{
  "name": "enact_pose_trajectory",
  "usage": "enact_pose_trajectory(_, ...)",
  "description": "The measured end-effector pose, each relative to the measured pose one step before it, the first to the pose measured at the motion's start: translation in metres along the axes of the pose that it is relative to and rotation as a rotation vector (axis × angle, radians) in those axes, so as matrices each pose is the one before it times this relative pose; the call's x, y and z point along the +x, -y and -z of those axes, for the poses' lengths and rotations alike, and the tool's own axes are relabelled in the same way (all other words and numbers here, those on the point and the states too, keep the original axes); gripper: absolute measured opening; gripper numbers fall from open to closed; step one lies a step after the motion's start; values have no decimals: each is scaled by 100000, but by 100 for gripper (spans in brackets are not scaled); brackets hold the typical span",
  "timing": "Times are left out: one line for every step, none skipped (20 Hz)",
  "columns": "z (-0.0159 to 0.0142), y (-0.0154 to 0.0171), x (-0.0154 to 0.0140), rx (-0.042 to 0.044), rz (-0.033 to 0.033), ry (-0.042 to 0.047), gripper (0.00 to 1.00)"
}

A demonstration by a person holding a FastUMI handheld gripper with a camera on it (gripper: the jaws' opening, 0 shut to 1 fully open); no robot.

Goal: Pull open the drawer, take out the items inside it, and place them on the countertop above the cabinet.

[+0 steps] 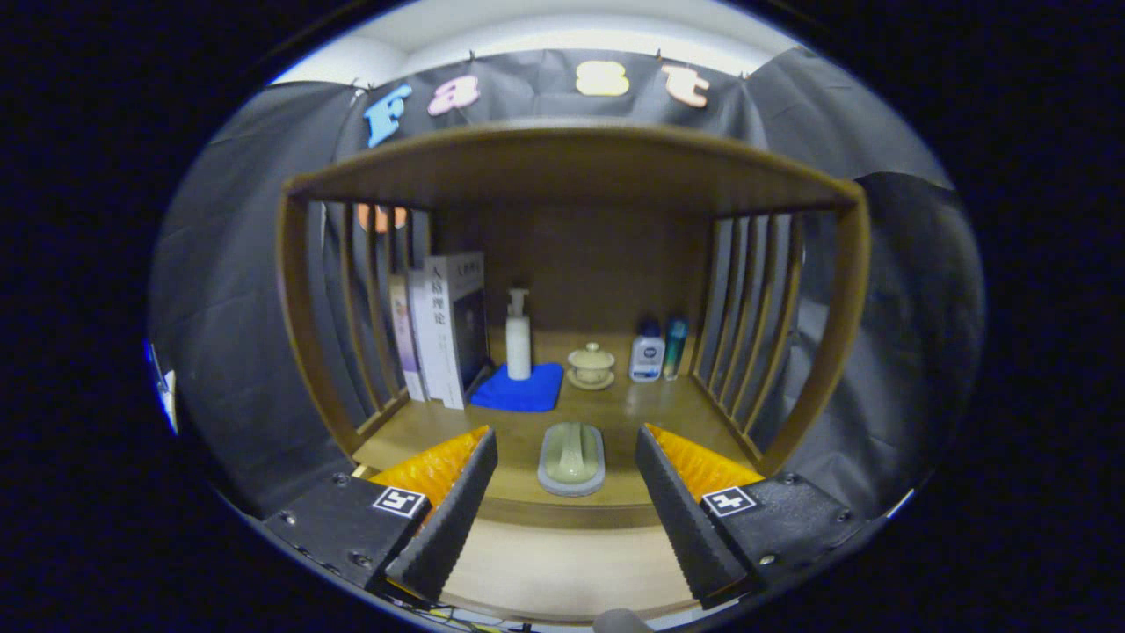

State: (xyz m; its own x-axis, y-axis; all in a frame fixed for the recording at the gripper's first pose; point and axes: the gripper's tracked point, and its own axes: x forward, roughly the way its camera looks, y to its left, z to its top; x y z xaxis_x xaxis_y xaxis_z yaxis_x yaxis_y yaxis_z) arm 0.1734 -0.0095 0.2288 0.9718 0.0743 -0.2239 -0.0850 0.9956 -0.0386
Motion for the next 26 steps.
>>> enact_pose_trajectory(532, -312, -1631, 298, -575, 3499, 84)
enact_pose_trajectory(310, 85, -1724, 803, 16, 3918, 92)
enact_pose_trajectory(801, -116, -1533, -163, 4, 2256, 100)
enact_pose_trajectory(801, -336, -1511, -258, -406, 2606, 100)
enact_pose_trajectory(722, -453, -1104, -1081, -399, 2695, 100)
enact_pose_trajectory(779, -308, -1143, -1217, 412, 2158, 100)
enact_pose_trajectory(953, -196, -1085, -352, 252, 1628, 100)
enact_pose_trajectory(967, -292, -793, 197, -227, 1721, 100)
enact_pose_trajectory(1236, 57, -981, 795, 754, 334, 100)
enact_pose_trajectory(1560, 388, -619, 710, 1882, -45, 100)
enact_pose_trajectory(1651, 258, -662, 829, 982, -445, 100)
enact_pose_trajectory(1859, 334, -165, 571, 635, -1589, 100)
enact_pose_trajectory(2024, 322, -245, 30, 1012, -2040, 100)
enact_pose_trajectory(1987, 325, -395, 422, 619, -2463, 100)
enact_pose_trajectory(1594, 54, -26, 432, -55, -1298, 100)
enact_pose_trajectory(1559, -7, 145, 136, 83, -1863, 100)
enact_pose_trajectory(1464, -115, 188, 296, -40, -2392, 100)
enact_pose_trajectory(1207, -113, 275, 418, 537, -1646, 100)
enact_pose_trajectory(1152, -150, 423, 720, 645, -1550, 100)
enact_pose_trajectory(788, -517, 536, -408, -1095, -2016, 100)
enact_pose_trajectory(456, -349, 726, -432, -683, -590, 100)
enact_pose_trajectory(164, -58, 488, -688, 80, -273, 100)
enact_pose_trajectory(-11, 120, 507, -543, 735, 21, 100)
enact_pose_trajectory(59, -5, 587, -184, 707, 91, 100)
enact_pose_trajectory(100, 123, 319, 63, 1169, -671, 100)
enact_pose_trajectory(161, 107, 444, 472, 664, -197, 100)
